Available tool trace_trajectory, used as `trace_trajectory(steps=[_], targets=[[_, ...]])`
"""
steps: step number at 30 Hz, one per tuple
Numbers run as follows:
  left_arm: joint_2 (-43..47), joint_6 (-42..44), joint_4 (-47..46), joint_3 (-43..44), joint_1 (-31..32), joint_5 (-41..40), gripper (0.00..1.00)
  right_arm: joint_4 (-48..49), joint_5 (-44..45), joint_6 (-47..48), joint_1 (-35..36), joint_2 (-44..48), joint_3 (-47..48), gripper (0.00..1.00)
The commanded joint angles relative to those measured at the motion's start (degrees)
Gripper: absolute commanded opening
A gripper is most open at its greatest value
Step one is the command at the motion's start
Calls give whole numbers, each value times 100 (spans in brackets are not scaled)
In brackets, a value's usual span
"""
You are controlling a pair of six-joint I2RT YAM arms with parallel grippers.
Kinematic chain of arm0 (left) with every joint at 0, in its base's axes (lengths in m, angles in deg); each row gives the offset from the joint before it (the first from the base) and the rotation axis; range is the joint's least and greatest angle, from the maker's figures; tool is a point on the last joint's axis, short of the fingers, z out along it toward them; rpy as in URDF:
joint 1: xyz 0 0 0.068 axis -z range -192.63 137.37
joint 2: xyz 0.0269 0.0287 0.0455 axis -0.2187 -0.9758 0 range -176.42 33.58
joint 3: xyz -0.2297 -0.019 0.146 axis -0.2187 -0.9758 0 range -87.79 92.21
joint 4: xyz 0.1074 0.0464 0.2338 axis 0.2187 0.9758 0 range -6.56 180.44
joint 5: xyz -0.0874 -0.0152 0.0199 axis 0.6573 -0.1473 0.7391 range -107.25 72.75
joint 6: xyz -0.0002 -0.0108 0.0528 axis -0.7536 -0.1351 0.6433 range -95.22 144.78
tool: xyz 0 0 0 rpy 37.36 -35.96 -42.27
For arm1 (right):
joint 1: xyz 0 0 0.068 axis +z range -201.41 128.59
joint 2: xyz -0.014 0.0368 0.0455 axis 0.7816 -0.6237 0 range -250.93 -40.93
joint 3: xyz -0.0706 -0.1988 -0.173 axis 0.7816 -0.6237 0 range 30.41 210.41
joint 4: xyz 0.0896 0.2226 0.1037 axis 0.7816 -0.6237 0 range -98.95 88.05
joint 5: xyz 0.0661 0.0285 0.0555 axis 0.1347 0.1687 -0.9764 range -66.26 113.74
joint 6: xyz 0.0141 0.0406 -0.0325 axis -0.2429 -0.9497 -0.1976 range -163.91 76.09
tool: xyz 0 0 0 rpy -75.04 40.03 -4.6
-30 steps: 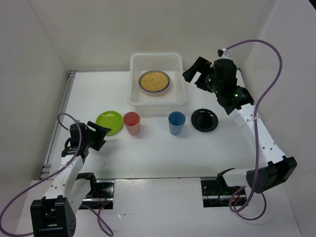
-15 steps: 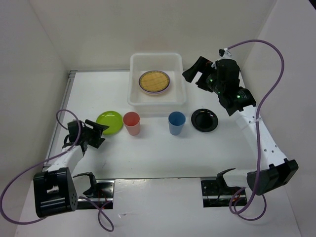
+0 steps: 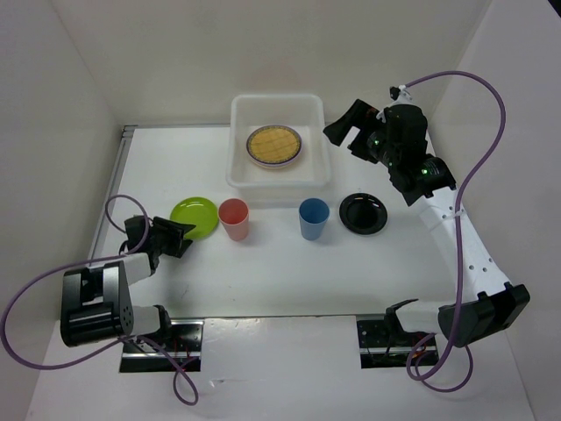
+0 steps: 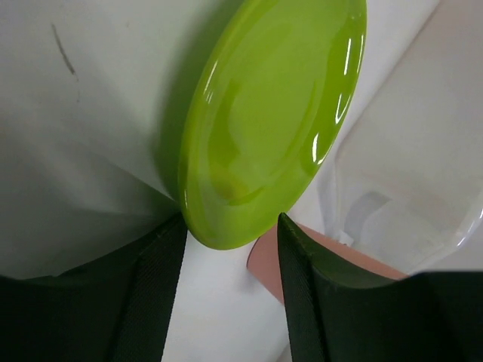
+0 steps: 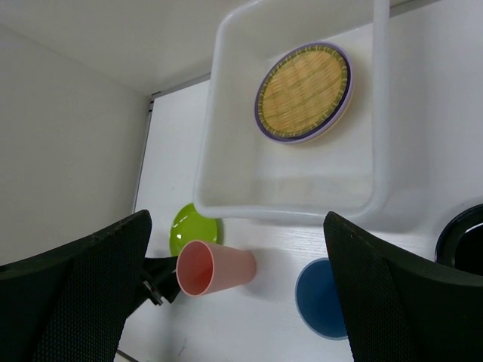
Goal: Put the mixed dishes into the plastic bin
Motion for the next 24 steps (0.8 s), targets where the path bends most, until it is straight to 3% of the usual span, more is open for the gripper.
trace_trajectory(steps=[1,2,8,10,17,24], targets=[[-61,-115,-266,-168,-31,-278,58,288,-58,-25,-25,169,26,99],[-61,-115,-171,-98,-31,-339,53,288,-58,-25,-25,169,26,99],[-113,-115,-29,61,-31,-656,49,288,-111,-25,-78,169,131,99],[-166,-115,76,210,-31,-762,44,288,-111,-25,-78,169,131,99],[-483,-194,-37,263,-83,-1184,5,235,-111,-77,-78,222,131,99],[-194,-431,-13,78,-83,-1297,0,121,-111,-77,-182,326,184,99]])
